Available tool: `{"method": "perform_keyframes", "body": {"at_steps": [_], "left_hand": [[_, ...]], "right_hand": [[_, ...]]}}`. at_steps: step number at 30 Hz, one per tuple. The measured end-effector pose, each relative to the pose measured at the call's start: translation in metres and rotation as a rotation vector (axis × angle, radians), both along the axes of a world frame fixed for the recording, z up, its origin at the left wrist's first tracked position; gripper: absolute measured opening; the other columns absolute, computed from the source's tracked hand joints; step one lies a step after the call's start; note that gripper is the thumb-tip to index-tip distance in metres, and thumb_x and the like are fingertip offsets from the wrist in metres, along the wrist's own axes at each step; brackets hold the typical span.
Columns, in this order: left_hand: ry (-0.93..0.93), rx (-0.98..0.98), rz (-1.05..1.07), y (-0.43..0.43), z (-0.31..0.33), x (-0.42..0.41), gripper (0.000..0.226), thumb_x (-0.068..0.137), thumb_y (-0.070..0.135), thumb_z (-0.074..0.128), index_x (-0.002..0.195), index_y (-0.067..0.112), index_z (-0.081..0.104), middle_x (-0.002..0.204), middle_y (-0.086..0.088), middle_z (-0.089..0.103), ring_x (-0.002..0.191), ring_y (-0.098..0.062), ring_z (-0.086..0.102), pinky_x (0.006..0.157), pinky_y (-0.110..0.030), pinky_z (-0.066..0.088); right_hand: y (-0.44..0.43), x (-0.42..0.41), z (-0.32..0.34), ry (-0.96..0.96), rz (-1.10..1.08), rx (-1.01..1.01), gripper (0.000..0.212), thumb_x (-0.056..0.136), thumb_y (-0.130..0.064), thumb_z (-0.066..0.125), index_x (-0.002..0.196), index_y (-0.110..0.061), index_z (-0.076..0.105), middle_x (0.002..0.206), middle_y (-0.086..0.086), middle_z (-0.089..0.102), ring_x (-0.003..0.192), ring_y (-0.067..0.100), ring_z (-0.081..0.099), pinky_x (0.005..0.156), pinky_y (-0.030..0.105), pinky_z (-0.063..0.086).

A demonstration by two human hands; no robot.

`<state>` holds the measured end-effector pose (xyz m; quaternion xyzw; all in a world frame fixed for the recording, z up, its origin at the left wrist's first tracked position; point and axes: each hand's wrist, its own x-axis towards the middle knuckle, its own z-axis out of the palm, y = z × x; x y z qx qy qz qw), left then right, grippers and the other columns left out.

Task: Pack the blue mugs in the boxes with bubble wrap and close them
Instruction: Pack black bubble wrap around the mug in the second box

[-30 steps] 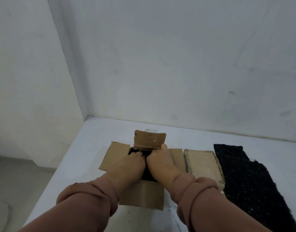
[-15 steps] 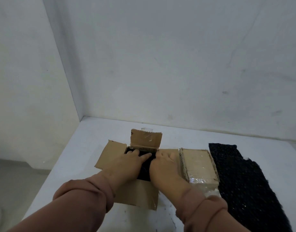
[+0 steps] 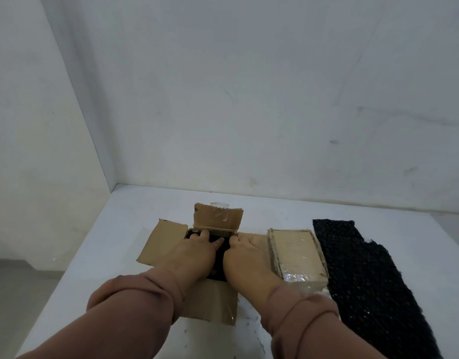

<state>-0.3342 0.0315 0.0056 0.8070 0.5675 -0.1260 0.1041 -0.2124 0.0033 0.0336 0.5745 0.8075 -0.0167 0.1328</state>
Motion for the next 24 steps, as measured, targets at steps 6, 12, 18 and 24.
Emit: {"method": "perform_keyframes", "body": {"at_steps": [6, 12, 18, 24], "left_hand": [[-0.096, -0.013, 0.014, 0.000, 0.002, -0.003, 0.069, 0.089, 0.030, 0.056, 0.147, 0.026, 0.020, 0.139, -0.015, 0.038, 0.123, -0.034, 0.043, 0.099, -0.042, 0.045], [-0.143, -0.010, -0.027, -0.006, 0.000, -0.002, 0.058, 0.089, 0.026, 0.055, 0.142, 0.028, 0.030, 0.135, -0.010, 0.041, 0.121, -0.032, 0.042, 0.098, -0.043, 0.045], [-0.297, 0.110, 0.057, -0.013, 0.019, 0.011, 0.040, 0.090, 0.021, 0.049, 0.129, 0.024, 0.052, 0.130, -0.006, 0.047, 0.117, -0.027, 0.046, 0.095, -0.036, 0.043], [-0.692, 0.213, 0.080, -0.022, 0.047, 0.079, 0.031, 0.092, 0.005, 0.044, 0.114, 0.016, 0.061, 0.118, -0.001, 0.053, 0.109, -0.018, 0.049, 0.083, -0.022, 0.039]], "right_hand": [[0.004, -0.002, 0.006, -0.007, -0.001, -0.033, 0.033, 0.092, -0.026, 0.050, 0.120, -0.012, 0.060, 0.130, 0.010, 0.043, 0.122, 0.029, 0.036, 0.101, 0.040, 0.027], [-0.009, 0.002, 0.004, 0.054, -0.028, 0.009, 0.031, 0.092, -0.017, 0.043, 0.117, -0.011, 0.060, 0.128, 0.009, 0.043, 0.118, 0.029, 0.036, 0.095, 0.041, 0.026], [-0.002, 0.028, 0.023, 0.336, -0.161, -0.028, 0.029, 0.090, -0.020, 0.044, 0.109, -0.022, 0.066, 0.120, 0.004, 0.055, 0.110, 0.025, 0.050, 0.098, 0.039, 0.031], [-0.003, 0.140, 0.034, 0.987, -0.655, 0.215, 0.023, 0.085, -0.006, 0.050, 0.087, -0.015, 0.071, 0.100, 0.001, 0.064, 0.090, 0.013, 0.053, 0.079, 0.021, 0.038]]}}
